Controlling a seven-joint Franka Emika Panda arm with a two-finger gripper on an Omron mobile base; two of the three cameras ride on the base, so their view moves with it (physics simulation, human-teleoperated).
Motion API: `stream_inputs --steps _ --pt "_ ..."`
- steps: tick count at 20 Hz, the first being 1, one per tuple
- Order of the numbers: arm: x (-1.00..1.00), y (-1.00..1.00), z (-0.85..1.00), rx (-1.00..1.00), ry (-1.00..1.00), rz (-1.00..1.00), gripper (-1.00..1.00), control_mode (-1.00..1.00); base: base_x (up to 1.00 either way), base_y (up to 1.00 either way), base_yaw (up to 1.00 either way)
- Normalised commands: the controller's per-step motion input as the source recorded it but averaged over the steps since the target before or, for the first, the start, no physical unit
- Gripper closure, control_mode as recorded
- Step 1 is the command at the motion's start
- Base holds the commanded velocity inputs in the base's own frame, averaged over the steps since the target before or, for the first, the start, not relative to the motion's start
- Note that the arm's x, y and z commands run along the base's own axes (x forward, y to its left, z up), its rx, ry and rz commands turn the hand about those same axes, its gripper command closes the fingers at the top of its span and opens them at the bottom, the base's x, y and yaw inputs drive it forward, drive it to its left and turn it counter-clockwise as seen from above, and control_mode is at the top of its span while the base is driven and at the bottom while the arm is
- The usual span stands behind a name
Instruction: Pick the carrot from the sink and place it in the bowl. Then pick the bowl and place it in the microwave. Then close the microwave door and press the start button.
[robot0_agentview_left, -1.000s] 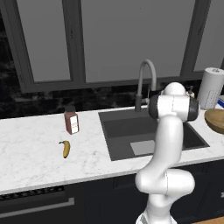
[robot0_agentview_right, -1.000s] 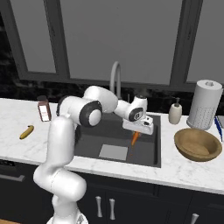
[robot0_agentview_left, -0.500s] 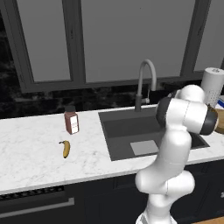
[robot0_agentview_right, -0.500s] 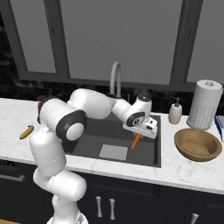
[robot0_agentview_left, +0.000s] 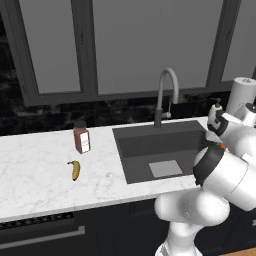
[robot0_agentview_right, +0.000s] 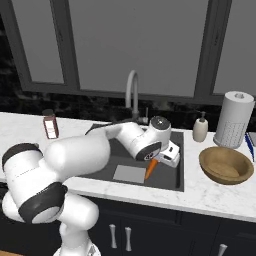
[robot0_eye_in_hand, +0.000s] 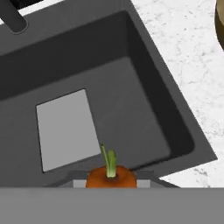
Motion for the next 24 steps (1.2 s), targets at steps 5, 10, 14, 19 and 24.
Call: stream_inputs --steps 5,10,14,19,24 --pt "-0.23 -0.02 0.95 0.00 -0.08 -0.13 1.00 -1.00 0.00 0.00 0.00" --pt "0.12 -0.47 0.64 0.00 0.00 -0.18 1.00 -1.00 0.00 0.00 0.00" --pt "0.19 -0.62 0.26 0.00 -0.07 -0.21 1.00 -1.00 0.00 0.00 0.00" --pt "0.06 -0.60 0.22 0.00 -0.13 -0.22 1.00 -1.00 0.00 0.00 0.00" --pt "0.00 -0.67 0.10 0.00 -0.09 -0.20 1.00 -1.00 0.00 0.00 0.00"
